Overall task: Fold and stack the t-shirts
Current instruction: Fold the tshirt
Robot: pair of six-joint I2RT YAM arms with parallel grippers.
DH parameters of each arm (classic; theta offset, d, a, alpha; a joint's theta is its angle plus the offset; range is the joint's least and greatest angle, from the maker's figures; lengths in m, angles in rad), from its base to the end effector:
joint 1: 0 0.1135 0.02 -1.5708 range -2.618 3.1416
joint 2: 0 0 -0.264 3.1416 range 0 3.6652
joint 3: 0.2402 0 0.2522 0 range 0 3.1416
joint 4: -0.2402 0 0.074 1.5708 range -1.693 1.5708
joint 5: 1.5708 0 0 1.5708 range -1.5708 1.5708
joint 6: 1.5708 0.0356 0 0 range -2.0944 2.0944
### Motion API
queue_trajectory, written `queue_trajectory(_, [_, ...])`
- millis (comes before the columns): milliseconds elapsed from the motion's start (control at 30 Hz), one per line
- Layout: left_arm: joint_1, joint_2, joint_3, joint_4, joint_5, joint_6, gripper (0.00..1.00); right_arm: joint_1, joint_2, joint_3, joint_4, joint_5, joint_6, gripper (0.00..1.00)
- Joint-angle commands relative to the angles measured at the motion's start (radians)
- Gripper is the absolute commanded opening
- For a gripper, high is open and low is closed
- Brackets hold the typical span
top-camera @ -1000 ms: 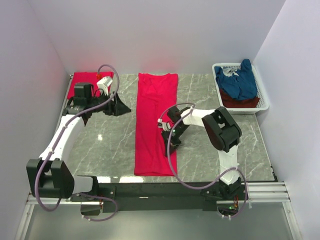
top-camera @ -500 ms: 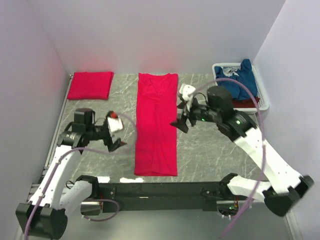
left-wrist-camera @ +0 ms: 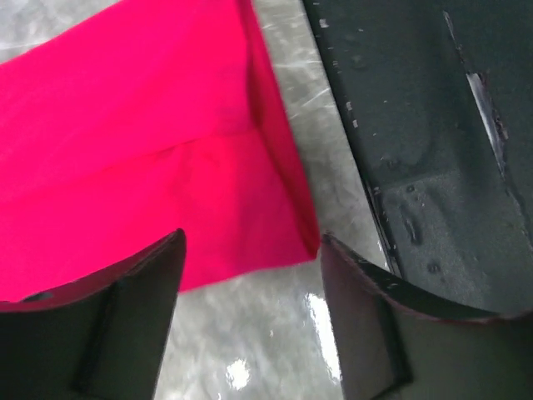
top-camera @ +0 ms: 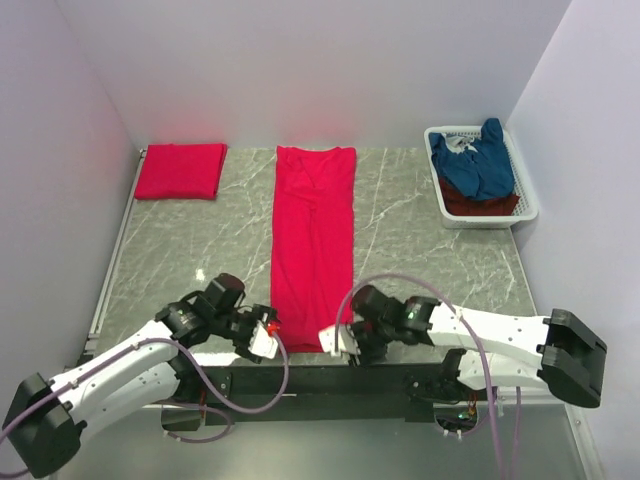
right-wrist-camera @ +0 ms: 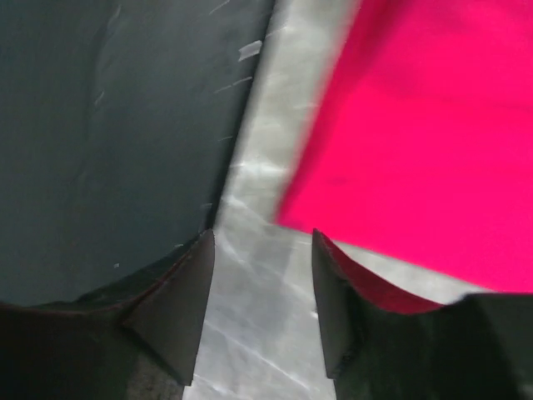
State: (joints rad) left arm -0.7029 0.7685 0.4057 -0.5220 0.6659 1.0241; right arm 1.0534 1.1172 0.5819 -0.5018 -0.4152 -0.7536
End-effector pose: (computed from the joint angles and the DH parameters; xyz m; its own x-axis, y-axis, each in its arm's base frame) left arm 0.0965 -0.1106 0.1872 0.3824 0.5565 -0.7377 0.9238 -0.2469 0.2926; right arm 0.0864 0.1808 0.1857 0.3031 -0.7333 -0.6086 -0.9453 -0.3120 -0.0949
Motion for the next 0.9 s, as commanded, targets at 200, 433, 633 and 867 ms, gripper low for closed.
queue_trajectory(200, [-0.122, 0.118, -0.048, 0.185, -0.091, 0.034, 0.57, 0.095, 0.058, -0.076, 0.27, 0.136, -0.115, 0.53])
queue_trajectory(433, [-0.202, 0.118, -0.07, 0.166, -0.15, 0.055, 0.55, 0.126, 0.073, -0.086, 0.253, 0.159, -0.145, 0.49])
queue_trajectory(633, [-0.244, 0.21, -0.047, 0.146, -0.212, 0.042, 0.54, 0.169, 0.125, -0.09, 0.235, 0.219, -0.158, 0.48])
queue_trajectory(867, [-0.251, 0.273, -0.042, 0.139, -0.249, 0.036, 0.39, 0.177, 0.177, -0.09, 0.24, 0.266, -0.155, 0.33])
